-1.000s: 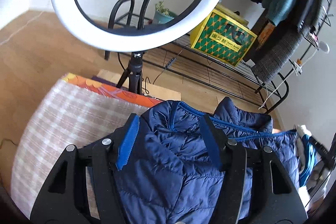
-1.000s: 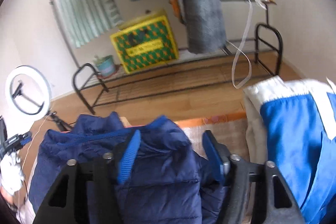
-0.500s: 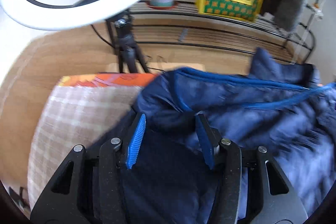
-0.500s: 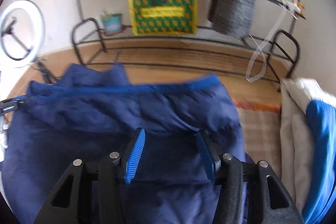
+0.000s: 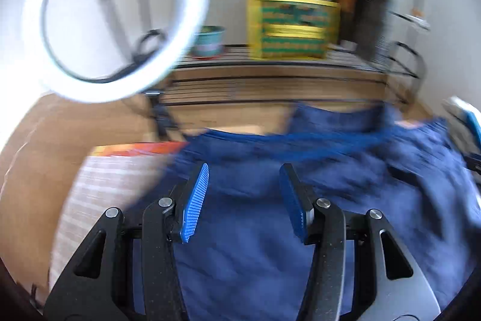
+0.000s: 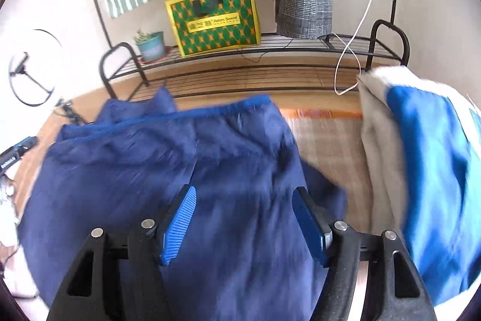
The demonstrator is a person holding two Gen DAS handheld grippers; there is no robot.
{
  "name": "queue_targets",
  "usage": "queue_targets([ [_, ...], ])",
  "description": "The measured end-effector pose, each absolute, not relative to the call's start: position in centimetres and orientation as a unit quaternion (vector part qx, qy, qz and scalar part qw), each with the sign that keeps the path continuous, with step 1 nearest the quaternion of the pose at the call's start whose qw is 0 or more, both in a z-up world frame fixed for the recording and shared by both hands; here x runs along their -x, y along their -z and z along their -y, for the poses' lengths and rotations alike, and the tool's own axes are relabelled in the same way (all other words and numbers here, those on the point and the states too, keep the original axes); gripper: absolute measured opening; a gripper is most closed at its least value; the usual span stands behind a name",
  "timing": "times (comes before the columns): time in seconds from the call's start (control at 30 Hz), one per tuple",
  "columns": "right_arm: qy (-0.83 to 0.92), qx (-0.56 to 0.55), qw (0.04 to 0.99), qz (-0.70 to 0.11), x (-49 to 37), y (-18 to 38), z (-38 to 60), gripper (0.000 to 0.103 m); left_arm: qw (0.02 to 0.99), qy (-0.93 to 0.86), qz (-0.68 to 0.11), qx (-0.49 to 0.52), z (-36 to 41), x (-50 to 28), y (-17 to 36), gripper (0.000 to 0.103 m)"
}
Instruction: Fold large clothes
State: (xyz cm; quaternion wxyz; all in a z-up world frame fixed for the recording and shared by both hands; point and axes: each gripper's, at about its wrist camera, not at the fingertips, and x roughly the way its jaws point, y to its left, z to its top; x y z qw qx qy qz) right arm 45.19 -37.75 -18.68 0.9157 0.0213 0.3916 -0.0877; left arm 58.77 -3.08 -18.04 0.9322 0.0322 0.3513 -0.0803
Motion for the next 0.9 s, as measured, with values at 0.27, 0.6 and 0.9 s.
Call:
queue_targets([
  [0.27, 0.119, 0.032, 0.890, -0.440, -38.6, 21.3, 37.0, 0.069, 0.896, 0.164, -0.401, -0.099, 14.5, -58.4, 21.1, 0.052],
  [0.6, 0.091, -0.112, 0.894, -0.425, -32.0, 21.8, 41.0, 0.076, 0.886, 0.153, -0.427, -0.094, 14.4, -59.1, 23.3, 0.052],
  [0.9, 0.057, -0.226, 0.879, -0.416, -28.6, 23.3, 41.9, 0.094, 0.898, 0.186, -0.384, -0.108, 14.9, -52.3, 21.2, 0.052],
])
